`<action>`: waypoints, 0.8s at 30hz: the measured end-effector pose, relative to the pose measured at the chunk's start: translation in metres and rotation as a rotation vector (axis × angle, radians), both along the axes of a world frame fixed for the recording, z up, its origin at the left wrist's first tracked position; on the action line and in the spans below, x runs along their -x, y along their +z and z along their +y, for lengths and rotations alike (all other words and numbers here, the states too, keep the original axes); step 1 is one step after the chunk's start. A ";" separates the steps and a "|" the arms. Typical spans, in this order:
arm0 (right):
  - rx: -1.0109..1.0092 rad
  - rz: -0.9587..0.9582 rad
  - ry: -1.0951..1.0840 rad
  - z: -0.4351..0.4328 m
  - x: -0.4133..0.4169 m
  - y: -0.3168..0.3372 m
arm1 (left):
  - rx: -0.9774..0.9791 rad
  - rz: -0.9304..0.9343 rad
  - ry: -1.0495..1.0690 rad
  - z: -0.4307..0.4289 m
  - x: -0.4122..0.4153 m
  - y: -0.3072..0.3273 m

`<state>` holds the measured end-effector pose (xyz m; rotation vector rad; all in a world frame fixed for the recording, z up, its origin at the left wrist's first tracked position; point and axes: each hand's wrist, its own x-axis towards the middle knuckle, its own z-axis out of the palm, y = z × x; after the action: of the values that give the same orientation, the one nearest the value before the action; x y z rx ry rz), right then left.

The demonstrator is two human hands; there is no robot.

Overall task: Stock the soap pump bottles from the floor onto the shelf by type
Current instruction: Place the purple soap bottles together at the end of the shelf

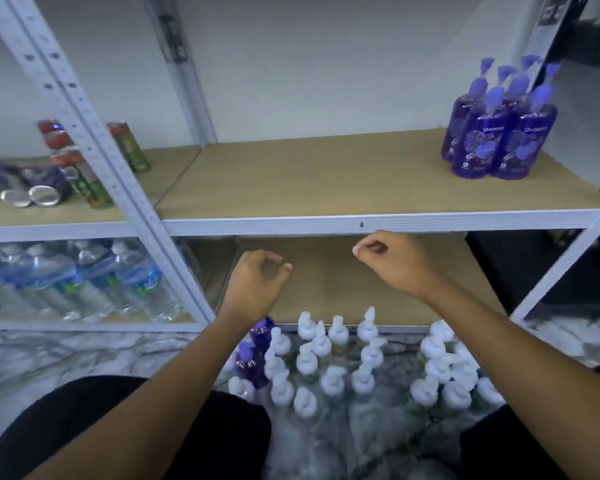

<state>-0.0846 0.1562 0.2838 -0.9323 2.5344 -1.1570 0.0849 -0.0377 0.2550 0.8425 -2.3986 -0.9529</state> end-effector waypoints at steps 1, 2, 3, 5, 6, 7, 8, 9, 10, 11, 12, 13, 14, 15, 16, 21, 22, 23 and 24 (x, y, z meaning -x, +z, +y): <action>-0.018 -0.024 0.038 -0.011 -0.009 -0.008 | -0.021 -0.007 0.032 -0.007 -0.010 -0.005; -0.040 -0.050 0.069 -0.021 -0.016 -0.018 | -0.038 -0.015 0.064 -0.015 -0.020 -0.010; -0.057 -0.075 0.096 -0.031 -0.023 -0.028 | -0.059 -0.024 0.093 -0.023 -0.029 -0.017; -0.072 -0.118 0.151 -0.051 -0.034 -0.049 | -0.133 -0.066 0.161 -0.037 -0.044 -0.037; -0.082 -0.144 0.179 -0.061 -0.039 -0.059 | -0.184 -0.091 0.201 -0.044 -0.051 -0.049; -0.100 -0.172 0.203 -0.070 -0.042 -0.069 | -0.237 -0.108 0.240 -0.050 -0.057 -0.062; -0.125 -0.196 0.224 -0.080 -0.045 -0.079 | -0.278 -0.121 0.276 -0.054 -0.063 -0.075; -0.149 -0.213 0.238 -0.089 -0.048 -0.088 | -0.304 -0.137 0.303 -0.059 -0.069 -0.090; -0.171 -0.220 0.248 -0.099 -0.049 -0.098 | -0.328 -0.169 0.311 -0.062 -0.075 -0.101; -0.195 -0.224 0.258 -0.108 -0.050 -0.107 | -0.364 -0.213 0.308 -0.063 -0.079 -0.114; -0.224 -0.227 0.271 -0.118 -0.051 -0.117 | -0.405 -0.265 0.301 -0.064 -0.083 -0.126; -0.258 -0.231 0.285 -0.127 -0.051 -0.127 | -0.436 -0.312 0.286 -0.066 -0.085 -0.138; -0.296 -0.233 0.299 -0.137 -0.051 -0.137 | -0.452 -0.350 0.263 -0.067 -0.086 -0.150; -0.333 -0.233 0.311 -0.147 -0.050 -0.146 | -0.456 -0.388 0.234 -0.070 -0.087 -0.163; -0.367 -0.227 0.323 -0.157 -0.049 -0.156 | -0.452 -0.424 0.206 -0.072 -0.087 -0.173; -0.523 -0.161 0.418 -0.205 -0.041 -0.202 | -0.370 -0.486 0.129 -0.096 -0.081 -0.203; -0.551 -0.145 0.437 -0.214 -0.038 -0.209 | -0.365 -0.497 0.112 -0.101 -0.080 -0.209; -0.575 -0.136 0.452 -0.222 -0.036 -0.217 | -0.360 -0.505 0.086 -0.104 -0.078 -0.214; -0.598 -0.136 0.464 -0.229 -0.033 -0.225 | -0.353 -0.511 0.057 -0.107 -0.078 -0.221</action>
<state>-0.0513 -0.0729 0.0591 -1.1268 2.1734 -0.2893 0.1625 -0.1450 0.0343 1.4227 -2.6346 -1.2867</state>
